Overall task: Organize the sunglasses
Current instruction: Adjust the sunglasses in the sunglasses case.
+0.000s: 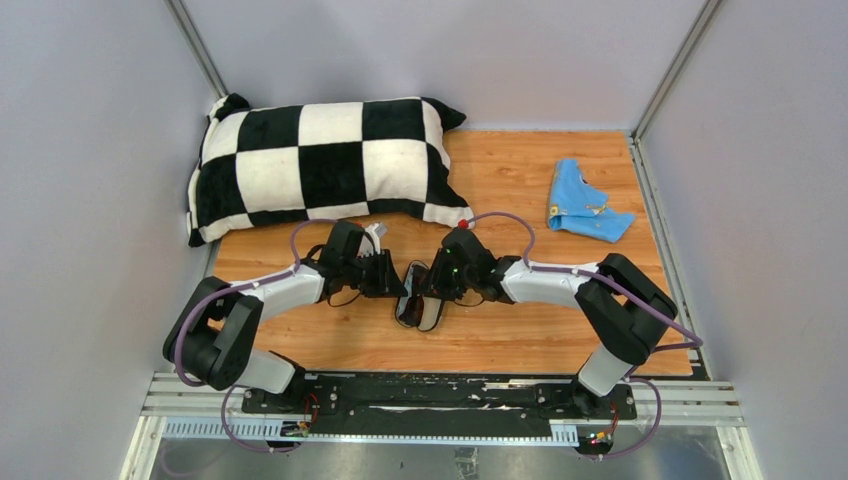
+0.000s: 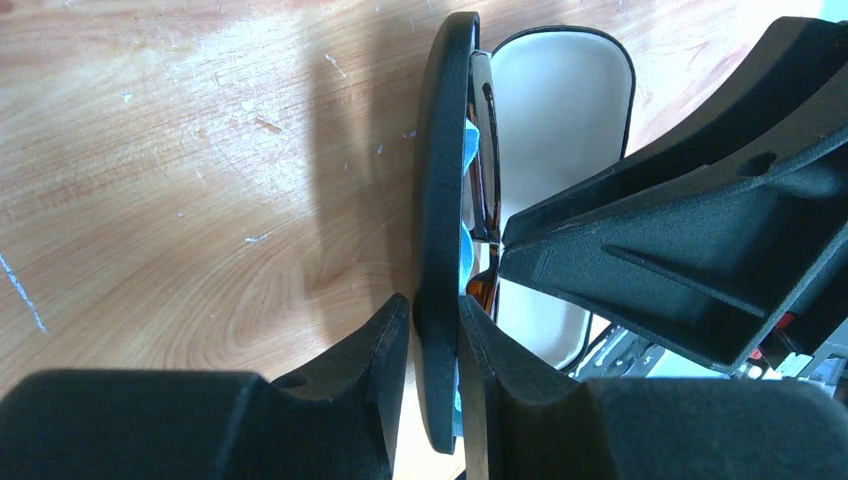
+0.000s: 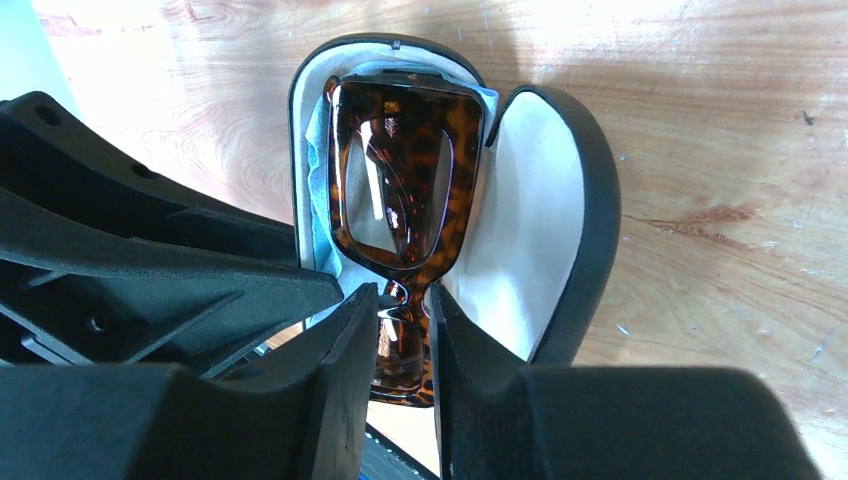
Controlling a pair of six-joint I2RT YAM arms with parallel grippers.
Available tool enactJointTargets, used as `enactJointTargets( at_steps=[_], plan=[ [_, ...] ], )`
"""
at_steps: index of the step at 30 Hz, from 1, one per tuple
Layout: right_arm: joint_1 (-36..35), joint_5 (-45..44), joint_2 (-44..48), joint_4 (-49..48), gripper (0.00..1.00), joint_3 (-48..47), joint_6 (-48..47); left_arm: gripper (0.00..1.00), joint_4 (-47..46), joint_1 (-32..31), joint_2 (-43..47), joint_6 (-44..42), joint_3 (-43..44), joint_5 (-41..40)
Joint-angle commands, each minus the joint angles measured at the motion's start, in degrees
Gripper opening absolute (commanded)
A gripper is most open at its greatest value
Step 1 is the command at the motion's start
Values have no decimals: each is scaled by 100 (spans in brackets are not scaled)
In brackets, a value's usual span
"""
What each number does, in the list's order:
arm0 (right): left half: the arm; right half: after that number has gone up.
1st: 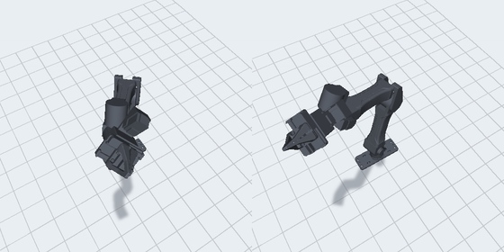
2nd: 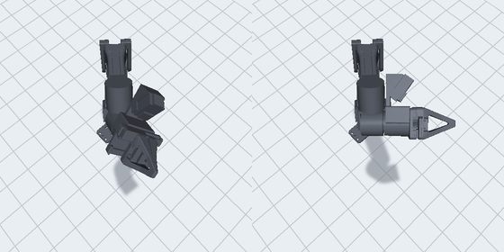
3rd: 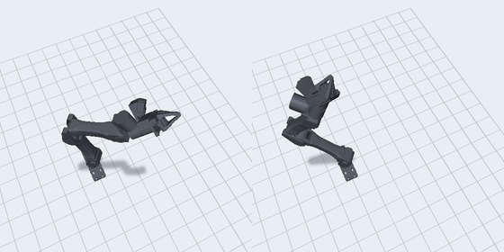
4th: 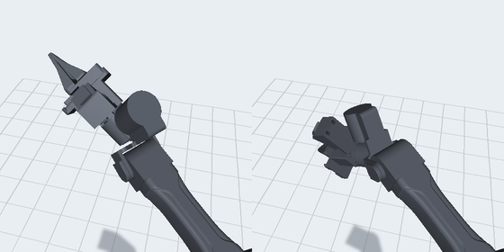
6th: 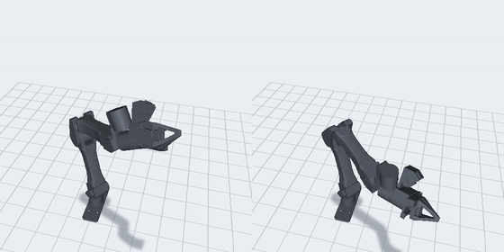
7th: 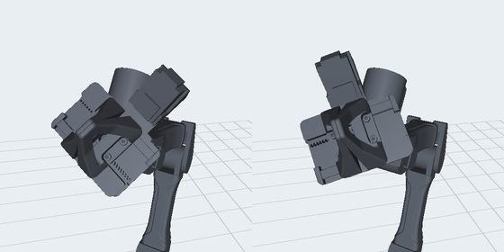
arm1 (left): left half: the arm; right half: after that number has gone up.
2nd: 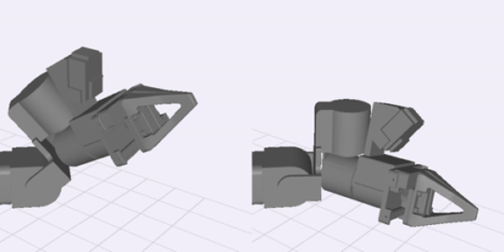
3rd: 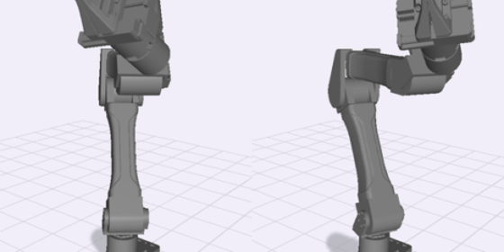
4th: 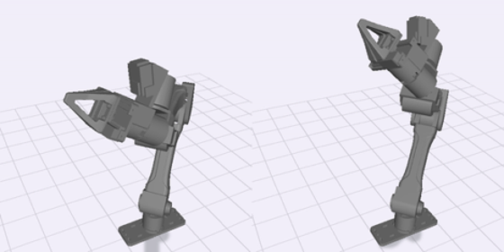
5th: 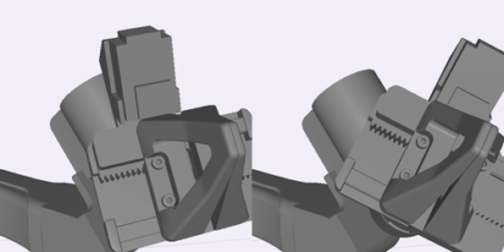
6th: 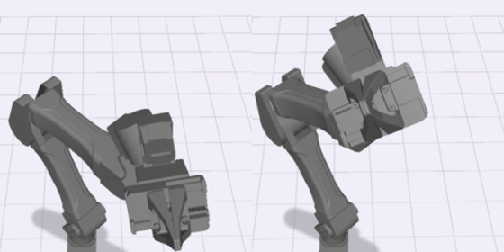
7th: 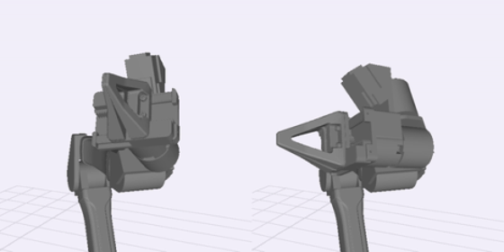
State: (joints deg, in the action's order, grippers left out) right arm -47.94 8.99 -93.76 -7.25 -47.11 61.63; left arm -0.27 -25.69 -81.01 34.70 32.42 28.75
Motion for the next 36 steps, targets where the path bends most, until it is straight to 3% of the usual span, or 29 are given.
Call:
enactJointTargets(
  at_steps=[1, 14, 28, 36],
  plan=[
    [-15, -79, -146, 338, 31, -130, -14, 29, -193, -15, -68, 96, -210, -28],
    [-86, -443, -120, 1090, 36, -457, 135, 23, -308, -32, -37, 174, -430, -28],
    [-398, -1207, -330, 2273, 31, -1303, -371, 11, -533, -116, -115, 301, -567, -28],
    [-533, -1437, -475, 2737, 37, -1569, -326, 11, -605, -129, -229, 365, -544, -4]
  ],
)
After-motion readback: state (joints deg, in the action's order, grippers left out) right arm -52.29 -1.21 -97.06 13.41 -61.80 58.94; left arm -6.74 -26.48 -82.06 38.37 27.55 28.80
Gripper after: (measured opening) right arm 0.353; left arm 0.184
